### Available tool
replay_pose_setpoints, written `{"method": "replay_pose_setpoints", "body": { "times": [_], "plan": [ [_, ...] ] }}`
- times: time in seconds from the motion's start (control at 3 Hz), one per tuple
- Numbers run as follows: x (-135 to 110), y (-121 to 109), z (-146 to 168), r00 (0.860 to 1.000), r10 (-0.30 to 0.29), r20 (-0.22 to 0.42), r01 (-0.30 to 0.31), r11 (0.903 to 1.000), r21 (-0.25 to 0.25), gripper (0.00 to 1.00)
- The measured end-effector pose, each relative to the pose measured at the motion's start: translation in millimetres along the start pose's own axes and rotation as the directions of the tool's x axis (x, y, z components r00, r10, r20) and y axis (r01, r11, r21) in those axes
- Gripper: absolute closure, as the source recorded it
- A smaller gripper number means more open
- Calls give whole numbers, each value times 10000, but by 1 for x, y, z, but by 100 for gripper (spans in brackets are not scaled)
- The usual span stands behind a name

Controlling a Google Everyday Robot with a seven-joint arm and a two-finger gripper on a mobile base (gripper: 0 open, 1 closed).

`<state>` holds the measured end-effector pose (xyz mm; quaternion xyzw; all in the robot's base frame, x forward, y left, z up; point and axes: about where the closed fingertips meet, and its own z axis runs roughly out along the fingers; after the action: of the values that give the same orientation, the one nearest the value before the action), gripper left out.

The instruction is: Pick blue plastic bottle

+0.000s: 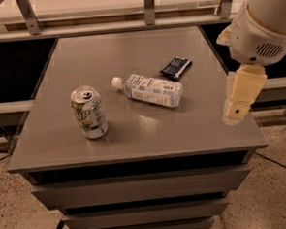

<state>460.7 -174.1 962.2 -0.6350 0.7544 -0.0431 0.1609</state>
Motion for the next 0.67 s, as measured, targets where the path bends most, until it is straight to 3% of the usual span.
{"method": "replay_pose_setpoints", "body": {
  "times": [0.67],
  "plan": [
    [-68,-9,61,9944,-994,370,1012,9936,-507,0]
  ]
}}
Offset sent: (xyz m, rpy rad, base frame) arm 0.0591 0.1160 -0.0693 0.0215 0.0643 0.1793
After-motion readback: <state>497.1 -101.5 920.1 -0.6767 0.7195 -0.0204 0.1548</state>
